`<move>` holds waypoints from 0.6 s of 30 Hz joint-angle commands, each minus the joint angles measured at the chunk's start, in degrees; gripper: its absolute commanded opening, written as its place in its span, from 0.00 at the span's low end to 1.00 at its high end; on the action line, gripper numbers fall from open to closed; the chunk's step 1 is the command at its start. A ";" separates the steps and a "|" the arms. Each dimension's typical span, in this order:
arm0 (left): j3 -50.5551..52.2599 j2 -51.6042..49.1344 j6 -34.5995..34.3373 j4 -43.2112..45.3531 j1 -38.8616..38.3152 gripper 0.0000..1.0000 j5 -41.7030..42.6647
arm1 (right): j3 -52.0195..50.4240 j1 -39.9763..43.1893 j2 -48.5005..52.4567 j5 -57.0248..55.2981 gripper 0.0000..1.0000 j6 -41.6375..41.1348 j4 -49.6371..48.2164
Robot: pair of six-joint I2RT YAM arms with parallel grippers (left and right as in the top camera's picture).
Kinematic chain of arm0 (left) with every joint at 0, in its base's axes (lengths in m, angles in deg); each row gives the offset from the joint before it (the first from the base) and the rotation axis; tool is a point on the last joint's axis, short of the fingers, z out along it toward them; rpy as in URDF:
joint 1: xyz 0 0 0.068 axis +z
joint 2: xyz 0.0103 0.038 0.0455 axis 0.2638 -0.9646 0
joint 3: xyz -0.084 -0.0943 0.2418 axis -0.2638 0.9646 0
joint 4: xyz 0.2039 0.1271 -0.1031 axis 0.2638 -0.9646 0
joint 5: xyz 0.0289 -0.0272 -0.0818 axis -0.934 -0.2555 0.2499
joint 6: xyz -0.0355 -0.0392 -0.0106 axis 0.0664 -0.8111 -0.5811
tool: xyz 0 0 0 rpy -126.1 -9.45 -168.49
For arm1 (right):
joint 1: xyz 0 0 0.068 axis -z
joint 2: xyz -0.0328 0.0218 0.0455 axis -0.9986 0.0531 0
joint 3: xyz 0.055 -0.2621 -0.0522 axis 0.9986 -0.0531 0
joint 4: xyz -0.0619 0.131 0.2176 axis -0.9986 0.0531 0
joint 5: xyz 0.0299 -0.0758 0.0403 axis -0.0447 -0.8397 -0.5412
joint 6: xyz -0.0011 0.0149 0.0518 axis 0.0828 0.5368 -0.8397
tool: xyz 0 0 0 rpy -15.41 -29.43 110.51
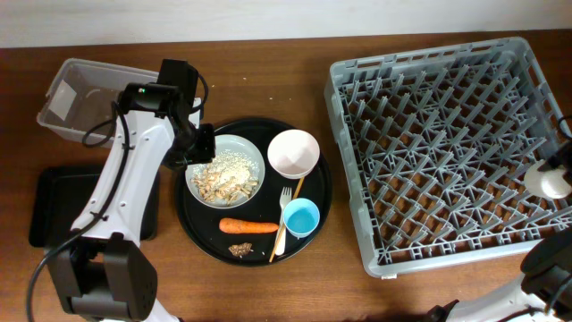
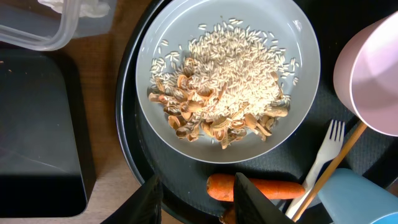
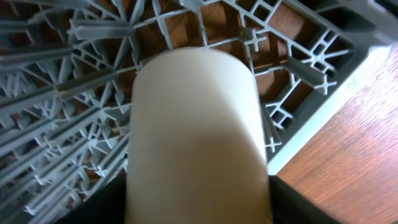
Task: Sort waste into correct bins and load items into the dishwasher rack
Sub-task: 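Place the white cup upside down in the rack with the right gripper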
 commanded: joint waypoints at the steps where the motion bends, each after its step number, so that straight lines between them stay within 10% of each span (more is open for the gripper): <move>1: -0.20 0.31 0.46 -0.11 0.22 0.37 -0.59 | -0.11 0.42 1.07 -0.57 0.99 0.28 0.15; 9: -0.20 0.31 0.48 -1.84 0.20 0.48 0.13 | -0.11 -3.61 -2.45 14.05 0.99 10.14 5.46; 18: 2.60 0.31 6.23 -4.33 -14.84 0.67 15.10 | -7.21 -34.67 -18.53 12.50 0.99 13.64 12.50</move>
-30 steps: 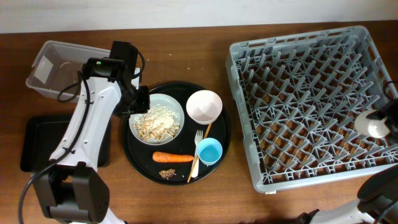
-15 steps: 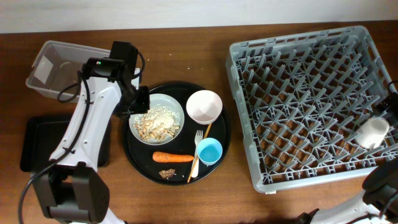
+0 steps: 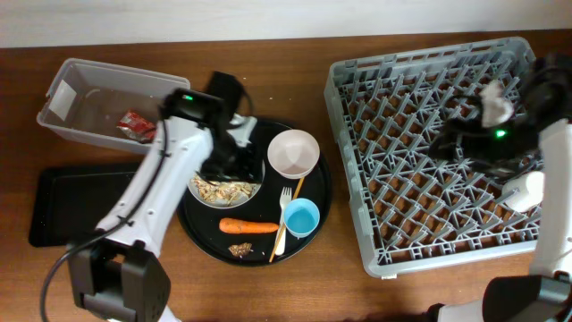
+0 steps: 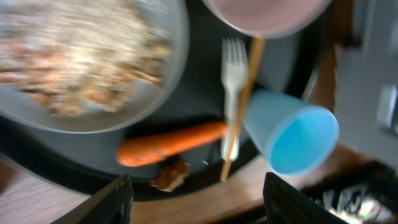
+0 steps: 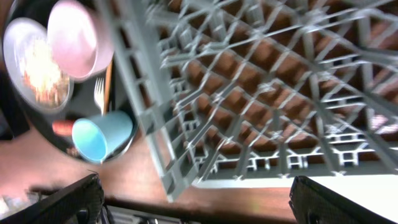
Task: Sort waste into correct bins and load items into the dishwasher rack
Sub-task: 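Place the white cup upside down in the rack with the right gripper, then grasp the blue cup with the left gripper and pass it right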
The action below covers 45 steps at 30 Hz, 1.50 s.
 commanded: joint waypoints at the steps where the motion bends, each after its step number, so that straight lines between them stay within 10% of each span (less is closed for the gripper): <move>1: 3.54 0.31 0.72 0.26 -5.75 0.67 1.81 | -7.87 -6.82 -4.72 -1.03 0.99 0.63 -1.55; 9: 16.57 0.31 -4.48 15.26 -13.62 0.61 1.81 | -21.49 -11.91 -10.47 -5.38 1.00 -3.21 -8.28; 15: 19.10 0.31 -6.71 19.85 -13.70 0.01 1.84 | -21.49 -11.91 -10.47 -5.38 0.98 -3.21 -8.22; 21: 16.11 2.08 -6.58 19.15 -10.32 0.00 2.23 | -21.49 -11.85 -10.47 -7.34 1.00 -2.95 -8.11; 24: 12.66 8.20 1.03 24.81 0.37 0.00 24.68 | -21.49 -11.85 -10.47 -2.56 0.99 -0.70 -13.11; 28: 12.66 8.72 2.40 39.15 5.88 0.00 55.91 | -21.49 -11.93 -9.42 33.83 1.00 18.38 -21.31; 38: 12.68 8.72 2.38 40.30 5.81 0.00 66.49 | -21.49 -20.59 -8.83 58.55 0.97 23.58 -36.83; 45: 12.68 8.72 2.38 40.15 5.81 0.00 67.82 | -21.49 -22.47 -8.83 58.75 0.62 23.58 -37.79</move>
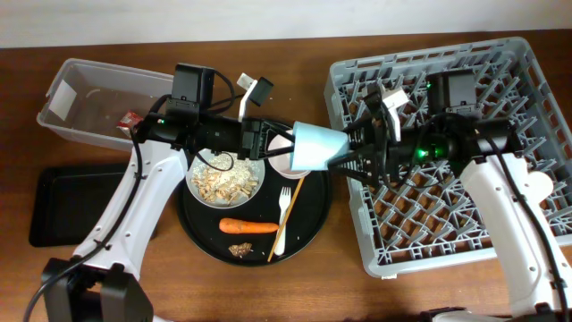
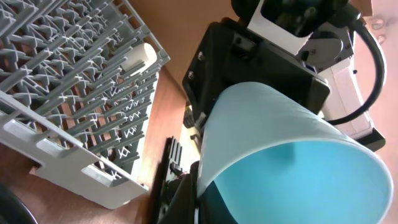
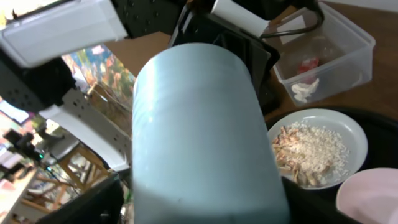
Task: Sort waste into correct bins and load items into the dishwasher rack
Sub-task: 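Grasp the blue cup with the left gripper and pass it right, then place the blue cup in the rack with the right gripper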
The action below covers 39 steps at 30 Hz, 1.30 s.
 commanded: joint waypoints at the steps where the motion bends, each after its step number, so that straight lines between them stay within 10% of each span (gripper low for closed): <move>1: -0.31 0.70 1.11 -0.04 0.09 0.00 1.49 | 0.28 -0.96 0.28 2.10 0.62 0.66 -0.39; 6: -0.31 0.70 1.11 -0.04 0.09 0.01 1.46 | 0.28 -0.96 0.28 3.37 0.59 0.66 -1.29; 9: -0.31 0.70 1.11 -0.48 0.11 0.42 -0.85 | 0.28 -0.85 0.28 1.75 0.54 0.39 -1.62; 15: -0.31 0.74 0.42 -17.49 1.51 0.50 -45.09 | 2.43 1.20 0.26 -36.52 0.52 -15.08 5.14; 19: -0.31 0.76 -2.56 -25.81 7.48 0.50 -67.98 | 19.61 17.84 0.28 -54.51 0.53 -20.13 24.83; 25: -0.31 0.76 -2.56 -26.49 9.25 0.50 -68.02 | 22.62 35.52 7.17 -73.96 0.49 -31.45 21.90; 39: -0.31 0.76 -2.56 -26.67 9.25 0.50 -68.02 | 22.29 35.82 24.96 -72.96 0.50 -35.43 15.26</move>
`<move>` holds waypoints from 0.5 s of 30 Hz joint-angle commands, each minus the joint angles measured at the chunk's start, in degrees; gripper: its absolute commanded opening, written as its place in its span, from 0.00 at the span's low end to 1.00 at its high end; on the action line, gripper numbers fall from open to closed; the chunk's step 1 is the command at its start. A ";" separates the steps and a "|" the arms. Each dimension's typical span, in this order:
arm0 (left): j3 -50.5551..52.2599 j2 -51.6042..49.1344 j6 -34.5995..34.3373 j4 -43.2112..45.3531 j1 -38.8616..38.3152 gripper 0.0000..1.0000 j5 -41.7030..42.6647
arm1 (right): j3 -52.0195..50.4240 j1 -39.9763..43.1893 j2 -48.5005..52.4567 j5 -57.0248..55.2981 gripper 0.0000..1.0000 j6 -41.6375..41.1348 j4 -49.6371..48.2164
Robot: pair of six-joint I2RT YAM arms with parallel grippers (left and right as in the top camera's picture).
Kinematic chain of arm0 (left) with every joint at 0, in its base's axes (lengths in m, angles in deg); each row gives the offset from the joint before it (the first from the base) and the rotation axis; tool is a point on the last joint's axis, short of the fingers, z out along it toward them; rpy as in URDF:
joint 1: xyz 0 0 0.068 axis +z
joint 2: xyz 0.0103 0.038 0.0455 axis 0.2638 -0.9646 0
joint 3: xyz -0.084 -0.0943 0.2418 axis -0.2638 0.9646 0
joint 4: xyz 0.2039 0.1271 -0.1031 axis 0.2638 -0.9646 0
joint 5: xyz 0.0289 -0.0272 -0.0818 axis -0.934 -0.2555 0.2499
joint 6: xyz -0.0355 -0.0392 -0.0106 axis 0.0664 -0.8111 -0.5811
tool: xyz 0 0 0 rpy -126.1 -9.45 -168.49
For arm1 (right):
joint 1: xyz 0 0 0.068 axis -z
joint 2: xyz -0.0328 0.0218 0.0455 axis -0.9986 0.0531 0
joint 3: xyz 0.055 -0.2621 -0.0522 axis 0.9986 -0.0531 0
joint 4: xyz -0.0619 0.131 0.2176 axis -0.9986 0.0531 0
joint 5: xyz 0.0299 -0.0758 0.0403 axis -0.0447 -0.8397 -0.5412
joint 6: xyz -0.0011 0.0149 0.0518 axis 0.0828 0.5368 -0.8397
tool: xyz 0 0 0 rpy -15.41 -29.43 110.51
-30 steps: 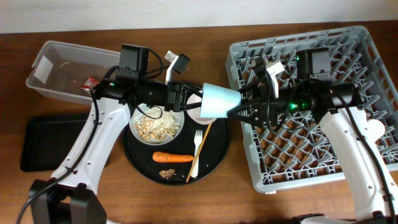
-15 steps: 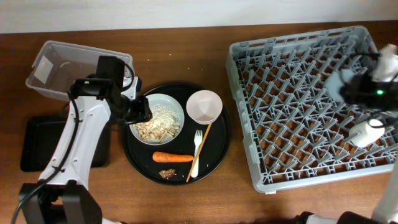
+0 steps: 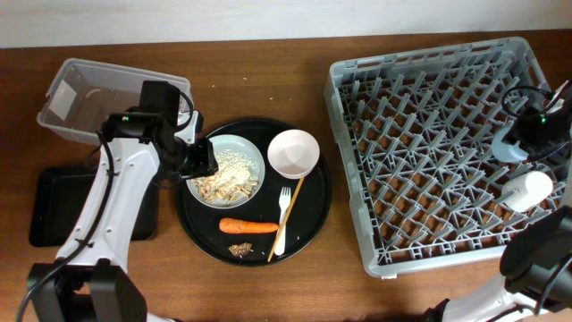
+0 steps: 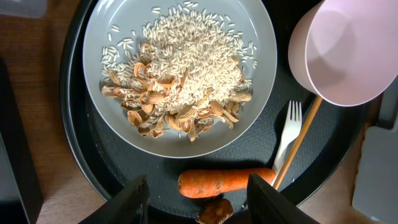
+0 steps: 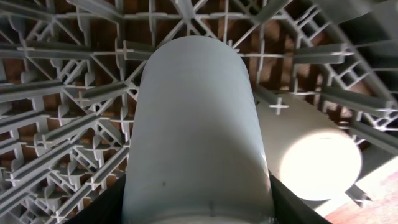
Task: Sort waste into correct bins and load items into the dishwasher rack
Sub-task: 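Place the blue cup in the rack with the right gripper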
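Note:
My right gripper (image 5: 196, 208) is shut on a light blue cup (image 5: 196, 124), held over the grey dishwasher rack (image 3: 429, 152) near its right edge, where the blue cup (image 3: 503, 148) shows from overhead. Beside it a white cup (image 5: 311, 155) lies in the rack. My left gripper (image 4: 202, 202) hangs open above the black round tray (image 3: 201, 241), over a carrot (image 4: 224, 182). On the tray sit a grey plate (image 4: 180, 137) of rice and shells, a pink bowl (image 4: 339, 50), a white fork (image 4: 289, 134) and a wooden chopstick (image 4: 298, 143).
A clear plastic bin (image 3: 67, 89) stands at the back left. In front of it lies a black rectangular tray (image 3: 54, 206). A brown scrap (image 4: 214, 211) lies on the round tray by the carrot.
The blue cup was held in the air between both grippers over the round tray. Now only the right gripper holds it, over the rack's right side. The left gripper is open above the plate.
At first the right gripper held the white cup at the rack's right edge while the left hung open over the plate. Then the white cup lay in the rack and the left was over the blue cup. Both grippers then met on it; now the right has it.

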 commanded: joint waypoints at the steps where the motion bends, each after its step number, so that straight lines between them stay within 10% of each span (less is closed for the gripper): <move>1: -0.11 0.76 -0.55 -0.09 0.13 0.50 -0.79 | 0.33 -0.74 2.58 1.79 0.50 -0.37 -0.61; 2: -0.11 0.76 -0.55 -0.07 0.13 0.50 -0.79 | 0.33 -1.25 3.02 1.79 0.50 -0.37 -0.87; 3: -0.11 0.76 -0.55 -0.09 0.13 0.50 -0.79 | 0.33 -2.23 3.21 1.79 0.84 -0.35 -1.05; 4: -0.11 0.76 -0.55 -0.09 0.13 0.50 -0.79 | 0.35 -2.71 3.21 1.81 0.96 -0.37 -0.59; 6: -0.11 0.76 -0.52 -0.26 0.13 0.51 -0.79 | 0.48 -2.71 2.75 1.81 0.99 -0.31 2.93; 8: -0.11 0.76 -0.55 -0.31 0.13 0.51 -0.79 | 0.57 -2.78 0.46 9.05 0.92 4.72 8.55; 12: -0.13 0.74 -0.55 -0.70 0.13 0.55 -0.81 | -1.95 -8.52 -1.14 21.31 0.34 19.30 24.48; 15: -0.11 0.74 -0.52 -1.16 0.13 0.56 -0.81 | -7.15 -20.37 -2.43 20.68 0.24 19.41 23.87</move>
